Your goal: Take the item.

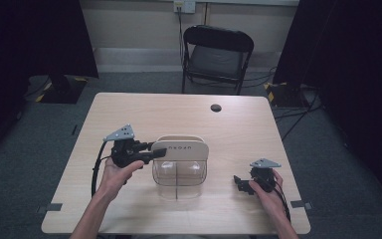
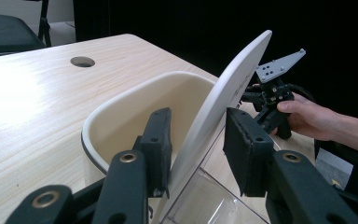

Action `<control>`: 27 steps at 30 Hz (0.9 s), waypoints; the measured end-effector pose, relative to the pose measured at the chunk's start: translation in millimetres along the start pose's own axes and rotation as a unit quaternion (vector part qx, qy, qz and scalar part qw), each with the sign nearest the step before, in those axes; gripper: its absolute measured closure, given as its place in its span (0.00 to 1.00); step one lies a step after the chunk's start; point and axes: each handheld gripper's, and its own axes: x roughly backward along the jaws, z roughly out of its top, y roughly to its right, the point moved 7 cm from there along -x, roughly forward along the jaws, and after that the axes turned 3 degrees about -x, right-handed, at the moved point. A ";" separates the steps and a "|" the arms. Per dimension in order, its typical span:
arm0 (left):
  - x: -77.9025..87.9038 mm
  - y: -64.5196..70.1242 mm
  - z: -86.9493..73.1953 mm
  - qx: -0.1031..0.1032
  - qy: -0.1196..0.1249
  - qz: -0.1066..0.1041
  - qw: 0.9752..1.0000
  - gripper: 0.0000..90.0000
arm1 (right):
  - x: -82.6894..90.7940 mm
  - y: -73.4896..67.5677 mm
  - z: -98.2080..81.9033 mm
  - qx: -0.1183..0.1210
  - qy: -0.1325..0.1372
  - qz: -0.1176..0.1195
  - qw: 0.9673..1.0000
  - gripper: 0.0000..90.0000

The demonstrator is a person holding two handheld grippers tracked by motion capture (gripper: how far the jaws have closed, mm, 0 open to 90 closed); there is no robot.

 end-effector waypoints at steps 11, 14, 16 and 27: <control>0.1 -0.1 0.1 -0.001 0.000 0.000 1.000 0.69 | 0.0 0.0 0.0 0.000 0.000 0.000 1.000 0.11; 0.2 0.0 0.1 -0.001 -0.001 0.000 1.000 0.69 | -0.1 0.1 0.1 0.000 0.001 -0.001 1.000 0.11; -0.1 0.1 0.2 0.000 0.001 -0.001 1.000 0.69 | 0.0 0.0 0.0 0.000 0.000 -0.001 1.000 0.11; 0.1 0.0 0.1 0.001 0.000 -0.002 1.000 0.69 | -0.1 0.1 0.1 0.001 0.000 0.000 1.000 0.11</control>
